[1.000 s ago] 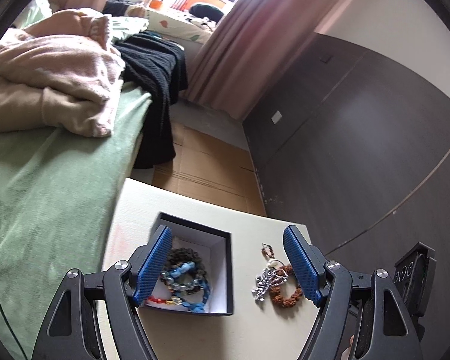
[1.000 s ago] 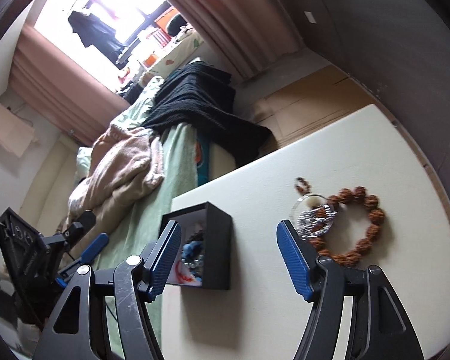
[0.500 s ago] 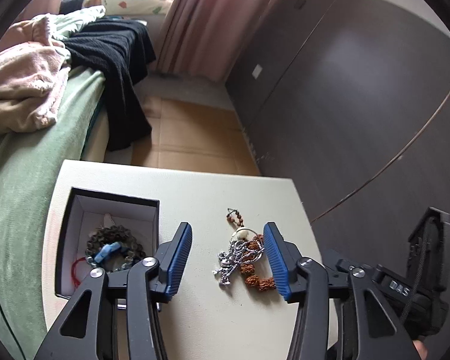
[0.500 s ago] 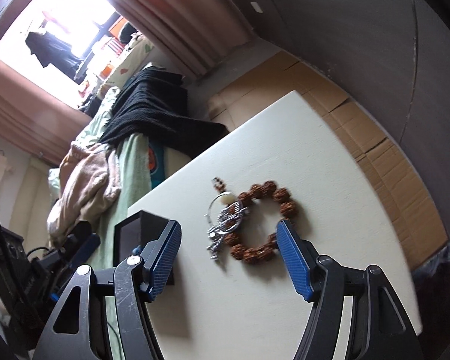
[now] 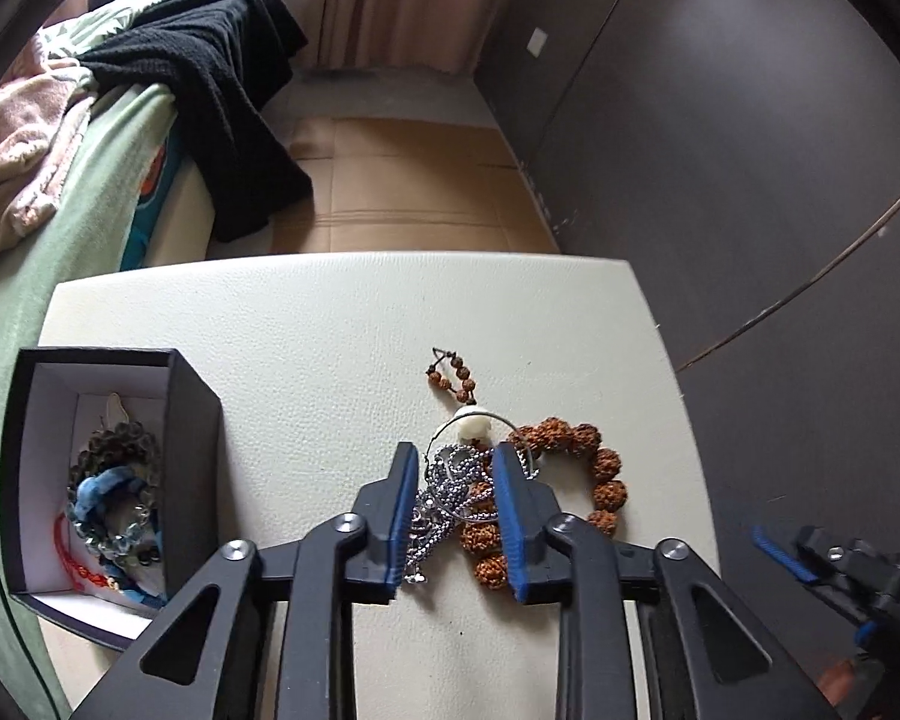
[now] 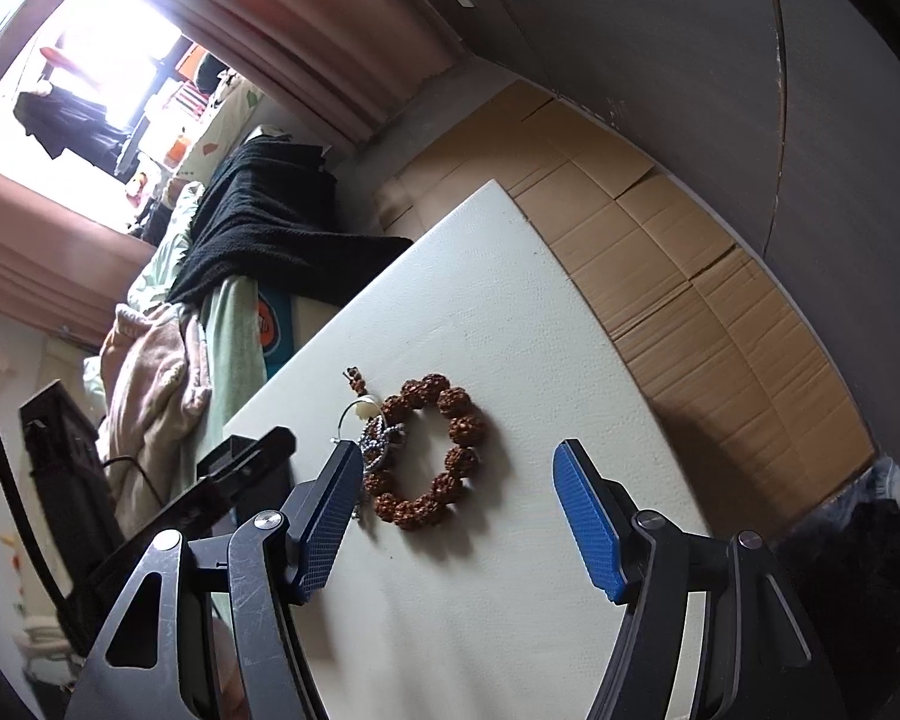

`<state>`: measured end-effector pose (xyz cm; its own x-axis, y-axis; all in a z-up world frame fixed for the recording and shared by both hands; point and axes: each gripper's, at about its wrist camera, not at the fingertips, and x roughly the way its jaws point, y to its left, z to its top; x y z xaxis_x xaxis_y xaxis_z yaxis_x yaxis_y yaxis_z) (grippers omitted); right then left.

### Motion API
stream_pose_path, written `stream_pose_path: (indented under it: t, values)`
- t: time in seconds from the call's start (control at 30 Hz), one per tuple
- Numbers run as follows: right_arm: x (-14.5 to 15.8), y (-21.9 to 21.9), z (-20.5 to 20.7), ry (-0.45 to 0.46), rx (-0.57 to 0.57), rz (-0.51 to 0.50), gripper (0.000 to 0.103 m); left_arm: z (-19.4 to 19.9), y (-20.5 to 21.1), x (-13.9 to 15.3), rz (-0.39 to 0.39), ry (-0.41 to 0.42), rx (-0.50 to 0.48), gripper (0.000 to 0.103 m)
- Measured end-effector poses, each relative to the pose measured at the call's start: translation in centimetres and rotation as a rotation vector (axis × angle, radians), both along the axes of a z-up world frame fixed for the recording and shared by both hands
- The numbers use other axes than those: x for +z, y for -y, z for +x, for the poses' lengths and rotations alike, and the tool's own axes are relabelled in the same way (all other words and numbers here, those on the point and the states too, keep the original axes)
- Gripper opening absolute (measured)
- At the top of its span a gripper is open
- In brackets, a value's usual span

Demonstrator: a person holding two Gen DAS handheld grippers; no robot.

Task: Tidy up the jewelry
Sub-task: 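Move both tools back over the brown bead bracelet and silver chain, then grasp the brown rudraksha bead bracelet with the right tool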

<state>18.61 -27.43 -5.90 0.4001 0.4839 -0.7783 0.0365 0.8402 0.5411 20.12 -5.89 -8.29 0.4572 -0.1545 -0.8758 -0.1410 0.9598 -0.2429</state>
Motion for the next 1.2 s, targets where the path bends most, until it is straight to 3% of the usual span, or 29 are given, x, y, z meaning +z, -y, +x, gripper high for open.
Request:
stream_pose_path:
  t: [0.17, 0.27, 0.33, 0.37, 0.83, 1.2]
  values:
    - [0.0, 0.9, 0.3, -0.015, -0.024, 0.021, 0.067, 0.9, 0.7, -1.9, 0.060, -0.041, 0.011, 0.025]
    - [0.2, 0.7, 0.4, -0.012, -0.013, 0.038, 0.067, 1.0, 0.5, -2.8, 0.072, -0.054, 0.020, 0.016]
    - [0.2, 0.3, 0.4, -0.015, 0.007, 0.035, 0.067, 1.1, 0.3, -3.5, 0.065, -0.067, 0.019, 0.004]
    - [0.1, 0.0, 0.4, -0.018, 0.018, 0.032, 0.067, 0.9, 0.1, -3.5, 0.057, -0.059, 0.023, 0.004]
    - [-3.1, -3.0, 1.3, -0.112, 0.091, 0.060, 0.067, -3.1, -2.8, 1.9, 0.043, 0.025, 0.046, 0.002]
    - [-3.4, -7.3, 1.6, -0.050, 0.121, -0.165, 0.066, -6.1, -4.2, 6.5, 0.067, 0.101, 0.064, 0.002]
